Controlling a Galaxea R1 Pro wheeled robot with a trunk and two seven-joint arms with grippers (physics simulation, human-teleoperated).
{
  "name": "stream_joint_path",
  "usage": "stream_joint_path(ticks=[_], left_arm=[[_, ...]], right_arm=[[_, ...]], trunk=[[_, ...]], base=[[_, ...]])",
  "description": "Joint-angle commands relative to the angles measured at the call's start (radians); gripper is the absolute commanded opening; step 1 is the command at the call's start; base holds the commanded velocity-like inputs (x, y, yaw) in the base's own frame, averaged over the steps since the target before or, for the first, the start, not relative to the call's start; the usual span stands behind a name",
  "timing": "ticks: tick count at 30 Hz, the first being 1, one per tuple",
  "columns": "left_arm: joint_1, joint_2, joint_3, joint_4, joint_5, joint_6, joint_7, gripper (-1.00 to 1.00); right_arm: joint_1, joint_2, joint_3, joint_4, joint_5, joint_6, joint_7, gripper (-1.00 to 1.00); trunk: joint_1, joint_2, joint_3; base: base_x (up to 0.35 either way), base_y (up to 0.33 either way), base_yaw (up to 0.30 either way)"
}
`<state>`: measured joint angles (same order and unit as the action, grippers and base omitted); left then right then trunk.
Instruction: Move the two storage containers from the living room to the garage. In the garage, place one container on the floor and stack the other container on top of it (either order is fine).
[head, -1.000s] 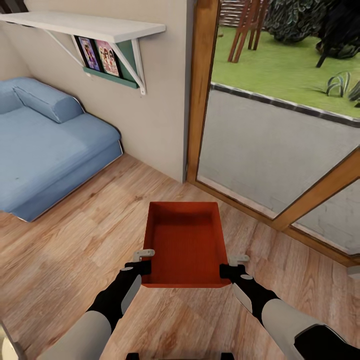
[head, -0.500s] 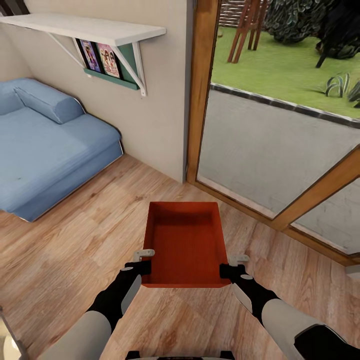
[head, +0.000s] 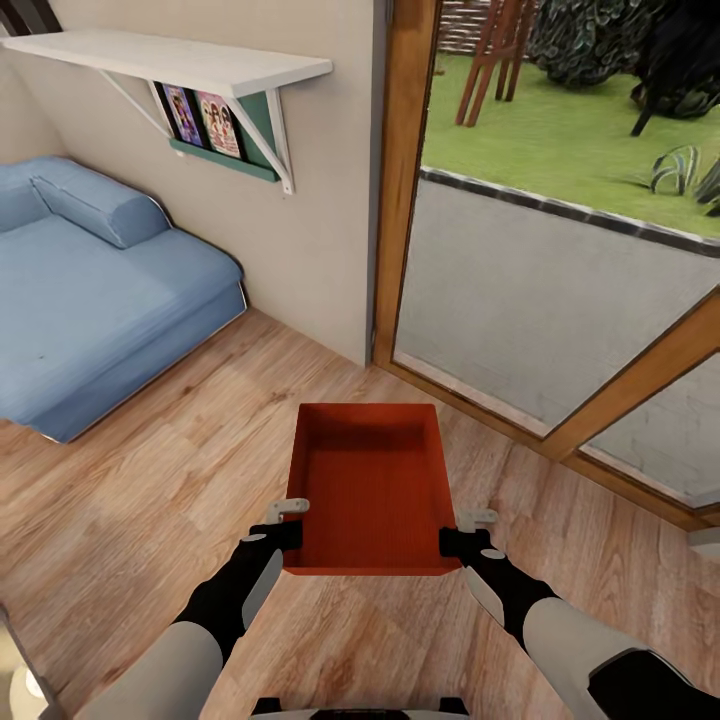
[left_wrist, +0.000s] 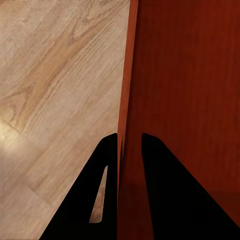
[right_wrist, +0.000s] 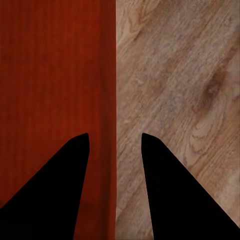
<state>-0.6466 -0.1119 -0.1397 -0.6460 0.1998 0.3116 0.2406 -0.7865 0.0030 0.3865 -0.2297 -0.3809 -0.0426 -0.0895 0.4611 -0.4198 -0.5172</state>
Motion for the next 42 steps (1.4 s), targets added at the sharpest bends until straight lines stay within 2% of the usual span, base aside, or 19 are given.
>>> stream_joint_path(ticks=[1,3,17,42], left_arm=[[-0.001,0.001,-0.004,-0.004,-0.014,0.001,0.015,-1.0],[-0.001,0.001,-0.005,-0.004,-0.014,0.001,0.015,-1.0],[-0.001,0.001,-0.005,-0.004,-0.014,0.001,0.015,-1.0],[-0.001,0.001,-0.003,-0.006,-0.014,0.001,0.016,-1.0]], right_arm=[[0.0,0.0,0.014,0.003,-0.027,-0.003,0.004,-1.0],[0.0,0.0,0.014,0.003,-0.027,-0.003,0.004,-1.0],[-0.001,0.0,0.012,0.003,-0.029,-0.002,0.004,-1.0],[0.0,0.0,0.011,0.001,-0.032,-0.002,0.004,-1.0]], trunk=[[-0.003,0.006,0.002],[-0.011,0.02,0.008],[-0.011,0.02,0.01],[-0.011,0.02,0.047]], base=[[0.0,0.0,0.0],[0.0,0.0,0.0],[0.0,0.0,0.0],[0.0,0.0,0.0]])
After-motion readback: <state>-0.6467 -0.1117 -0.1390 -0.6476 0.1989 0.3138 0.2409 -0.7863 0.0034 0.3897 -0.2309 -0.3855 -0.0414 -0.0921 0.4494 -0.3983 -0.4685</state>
